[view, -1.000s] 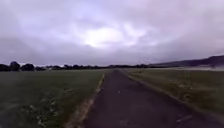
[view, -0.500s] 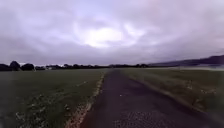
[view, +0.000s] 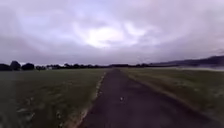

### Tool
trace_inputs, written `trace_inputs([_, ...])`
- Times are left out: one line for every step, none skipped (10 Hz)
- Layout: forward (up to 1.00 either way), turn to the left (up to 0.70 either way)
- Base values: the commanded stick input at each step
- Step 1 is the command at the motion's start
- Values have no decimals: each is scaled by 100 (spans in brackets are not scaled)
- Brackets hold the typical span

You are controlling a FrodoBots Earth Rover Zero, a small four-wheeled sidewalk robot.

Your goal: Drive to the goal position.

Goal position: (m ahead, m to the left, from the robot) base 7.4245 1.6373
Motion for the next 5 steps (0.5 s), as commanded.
trace_inputs([50, 0])
trace_inputs([50, 0])
trace_inputs([50, 0])
trace_inputs([50, 0])
trace_inputs([50, 0])
